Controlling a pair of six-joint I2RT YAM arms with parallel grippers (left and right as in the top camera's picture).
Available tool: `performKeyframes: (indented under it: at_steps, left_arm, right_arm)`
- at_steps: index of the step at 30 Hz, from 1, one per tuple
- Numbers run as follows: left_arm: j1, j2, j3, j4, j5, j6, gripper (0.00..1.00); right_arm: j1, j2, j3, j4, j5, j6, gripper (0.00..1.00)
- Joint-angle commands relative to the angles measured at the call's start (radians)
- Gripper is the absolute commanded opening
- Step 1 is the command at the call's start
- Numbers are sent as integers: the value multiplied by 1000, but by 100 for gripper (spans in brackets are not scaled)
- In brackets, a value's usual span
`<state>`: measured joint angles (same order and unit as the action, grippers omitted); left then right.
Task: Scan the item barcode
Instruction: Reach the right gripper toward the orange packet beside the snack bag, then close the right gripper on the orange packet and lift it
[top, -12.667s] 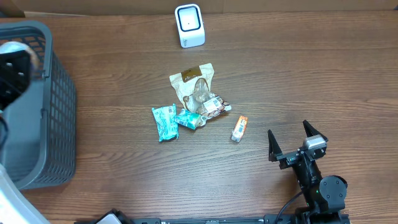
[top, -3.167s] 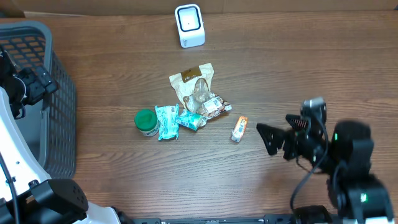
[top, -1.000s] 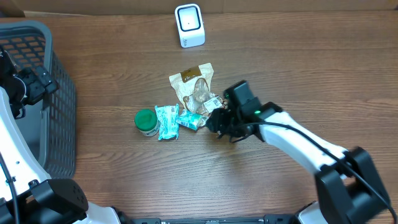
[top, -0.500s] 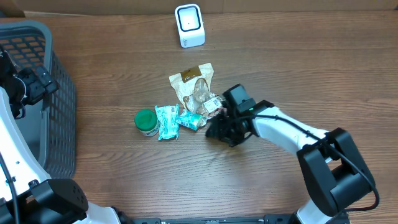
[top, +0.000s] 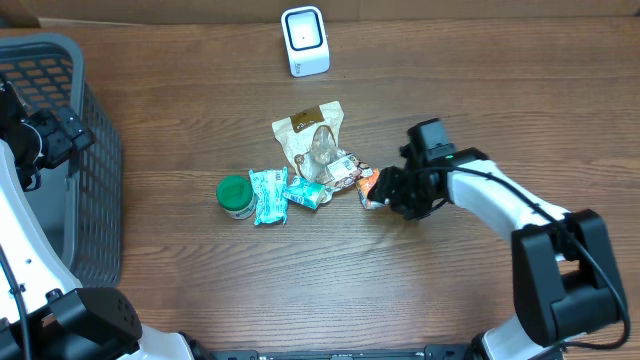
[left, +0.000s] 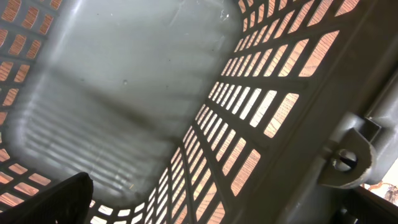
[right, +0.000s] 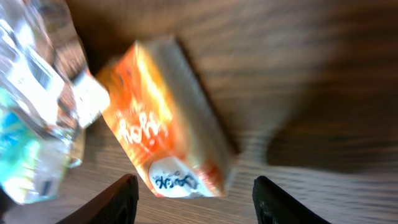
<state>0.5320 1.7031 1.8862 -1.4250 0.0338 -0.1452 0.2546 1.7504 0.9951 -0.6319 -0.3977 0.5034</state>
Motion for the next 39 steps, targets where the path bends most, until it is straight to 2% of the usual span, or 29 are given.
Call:
performKeyframes:
  at_steps: [1,5,9,17,21,26,32,39]
  left_arm:
    - [6,12,-4,0,-10,22,100]
    - [6,12,-4,0,-10,22,99]
    - [6,12,-4,0,-10,22,100]
    - [6,12,-4,0,-10,22,100]
    - [6,12,-4,0,-10,22,100]
    - [6,12,-4,0,-10,22,100]
    - [6,12,-4,0,-10,22,100]
    - [6,12,-4,0,-10,22,100]
  right_arm:
    - [-61,-33,22,13,-58,-38,61]
    - [-90,-33,22,24,-143,-27,61]
    - [-75,-32,19,25,-145,35,61]
    - [-65,-32,0,27,-21,125,60]
    - [-61,-32,-14,39,-22,124,53]
    - [-40,-32,-26,40,-22,117,52]
    - [-11,-32,-27,43,-12,118,42]
    - [1,-32,-27,43,42,122,40]
